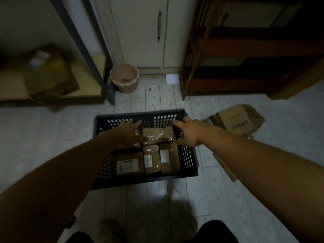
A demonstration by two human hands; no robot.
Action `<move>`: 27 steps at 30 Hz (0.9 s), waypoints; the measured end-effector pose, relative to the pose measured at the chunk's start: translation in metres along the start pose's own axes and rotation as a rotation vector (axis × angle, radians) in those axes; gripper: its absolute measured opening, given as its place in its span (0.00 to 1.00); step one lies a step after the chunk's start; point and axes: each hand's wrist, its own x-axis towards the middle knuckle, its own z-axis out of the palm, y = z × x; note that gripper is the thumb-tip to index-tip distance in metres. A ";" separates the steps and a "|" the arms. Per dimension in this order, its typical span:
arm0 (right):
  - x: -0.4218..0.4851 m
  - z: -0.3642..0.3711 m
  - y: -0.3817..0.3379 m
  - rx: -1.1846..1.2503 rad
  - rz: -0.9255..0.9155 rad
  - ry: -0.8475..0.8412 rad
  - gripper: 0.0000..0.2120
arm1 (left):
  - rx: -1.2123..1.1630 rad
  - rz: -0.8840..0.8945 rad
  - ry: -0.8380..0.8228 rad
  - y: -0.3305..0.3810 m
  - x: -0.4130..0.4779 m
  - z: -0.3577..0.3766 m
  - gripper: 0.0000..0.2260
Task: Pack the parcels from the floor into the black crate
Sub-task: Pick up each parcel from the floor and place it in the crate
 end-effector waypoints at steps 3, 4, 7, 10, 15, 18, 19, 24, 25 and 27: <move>-0.067 -0.072 0.002 0.025 -0.005 0.065 0.41 | -0.118 -0.066 0.079 0.023 -0.079 -0.067 0.42; -0.090 -0.093 0.002 0.036 -0.005 0.078 0.40 | -0.122 -0.074 0.093 0.031 -0.105 -0.086 0.43; -0.154 -0.148 0.001 0.020 -0.005 0.089 0.40 | -0.173 -0.098 0.095 0.054 -0.180 -0.130 0.44; -0.207 -0.188 -0.005 -0.009 -0.005 0.117 0.39 | -0.196 -0.115 0.126 0.073 -0.244 -0.162 0.44; -0.280 -0.225 -0.016 0.010 -0.011 0.217 0.38 | -0.221 -0.051 0.227 0.092 -0.323 -0.200 0.42; -0.325 -0.231 -0.023 0.007 0.033 0.284 0.37 | -0.160 -0.014 0.341 0.106 -0.362 -0.214 0.41; -0.341 -0.231 -0.025 0.008 0.047 0.302 0.36 | -0.162 0.007 0.388 0.111 -0.373 -0.217 0.41; -0.426 -0.226 -0.027 0.006 0.108 0.363 0.33 | -0.241 0.106 0.479 0.142 -0.420 -0.222 0.40; -0.442 -0.222 -0.024 0.002 0.127 0.360 0.33 | -0.247 0.129 0.472 0.151 -0.428 -0.221 0.40; -0.470 -0.214 -0.011 -0.001 0.177 0.370 0.33 | -0.239 0.182 0.466 0.177 -0.443 -0.220 0.40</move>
